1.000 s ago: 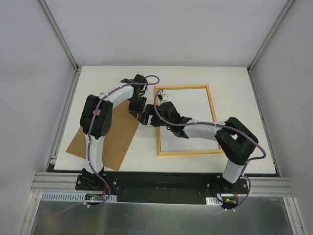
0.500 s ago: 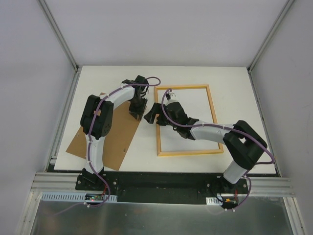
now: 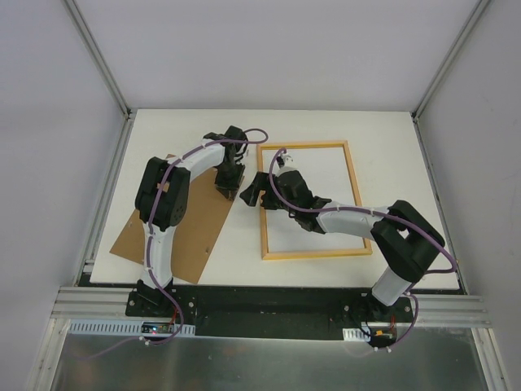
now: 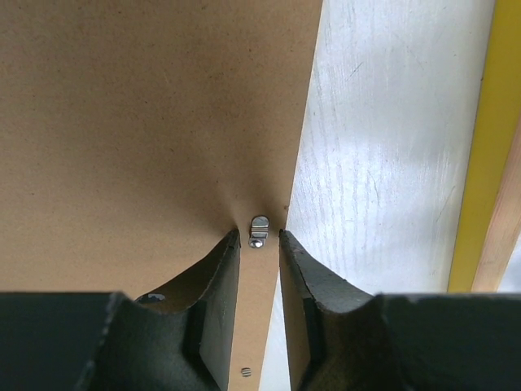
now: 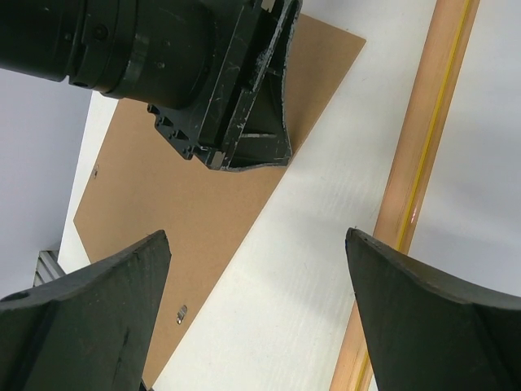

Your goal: Put the photo into the frame

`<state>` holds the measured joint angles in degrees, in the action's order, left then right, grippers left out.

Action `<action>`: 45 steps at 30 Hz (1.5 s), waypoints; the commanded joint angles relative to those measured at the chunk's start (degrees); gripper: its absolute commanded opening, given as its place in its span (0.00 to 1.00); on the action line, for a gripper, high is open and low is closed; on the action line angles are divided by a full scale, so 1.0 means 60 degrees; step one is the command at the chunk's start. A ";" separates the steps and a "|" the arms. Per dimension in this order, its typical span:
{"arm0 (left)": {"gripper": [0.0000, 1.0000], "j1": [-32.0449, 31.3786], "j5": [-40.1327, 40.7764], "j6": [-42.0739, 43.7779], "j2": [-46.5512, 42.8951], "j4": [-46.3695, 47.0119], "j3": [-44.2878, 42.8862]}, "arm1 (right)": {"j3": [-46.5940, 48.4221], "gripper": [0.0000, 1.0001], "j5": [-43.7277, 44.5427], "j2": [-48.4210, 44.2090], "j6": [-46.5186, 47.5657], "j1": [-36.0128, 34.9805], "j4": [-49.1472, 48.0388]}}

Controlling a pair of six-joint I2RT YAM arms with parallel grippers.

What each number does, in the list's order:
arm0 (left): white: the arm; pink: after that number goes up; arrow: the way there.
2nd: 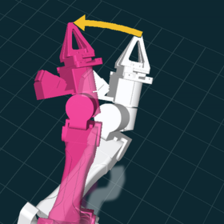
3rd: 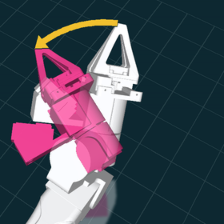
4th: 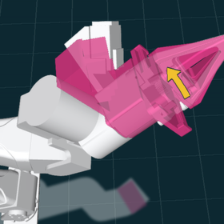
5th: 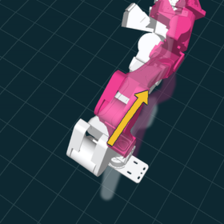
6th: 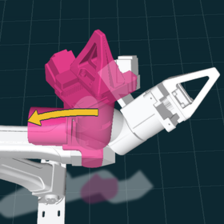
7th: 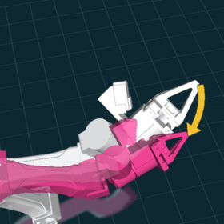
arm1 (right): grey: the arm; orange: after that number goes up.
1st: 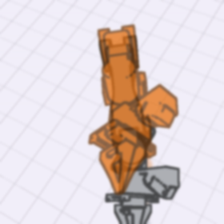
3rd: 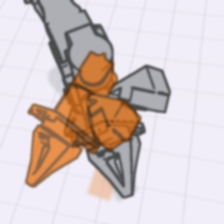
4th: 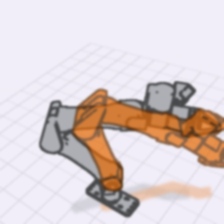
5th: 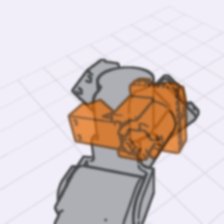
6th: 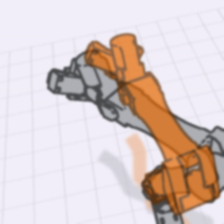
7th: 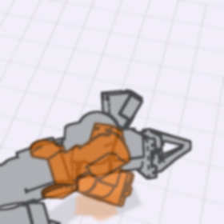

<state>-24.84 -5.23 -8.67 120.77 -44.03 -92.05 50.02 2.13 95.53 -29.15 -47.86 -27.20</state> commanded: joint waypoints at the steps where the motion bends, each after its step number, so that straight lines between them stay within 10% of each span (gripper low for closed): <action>1: 0.24 -0.0123 0.0169 0.0199 0.0086 -0.0264 -0.0288 | 0.0013 0.91 -0.0004 -0.0218 -0.0035 0.0037 -0.0476; 13: 0.21 -0.0210 0.0374 0.0170 0.0496 -0.0249 -0.0405 | -0.0060 0.90 -0.0062 -0.0130 -0.0064 0.0022 -0.0550; 21: 0.00 -0.0269 0.0550 0.0097 0.0584 -0.0249 -0.0405 | -0.0075 0.91 -0.0106 -0.0028 -0.0020 0.0036 -0.0579; 45: 0.00 -0.0269 -0.0431 -0.0138 0.0321 -0.0557 -0.1431 | 0.1961 0.90 -0.1249 0.2711 -0.0284 -0.0564 -0.0711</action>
<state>-25.93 -6.20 -8.78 122.67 -45.80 -97.91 59.27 -4.49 110.93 -29.93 -51.09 -28.56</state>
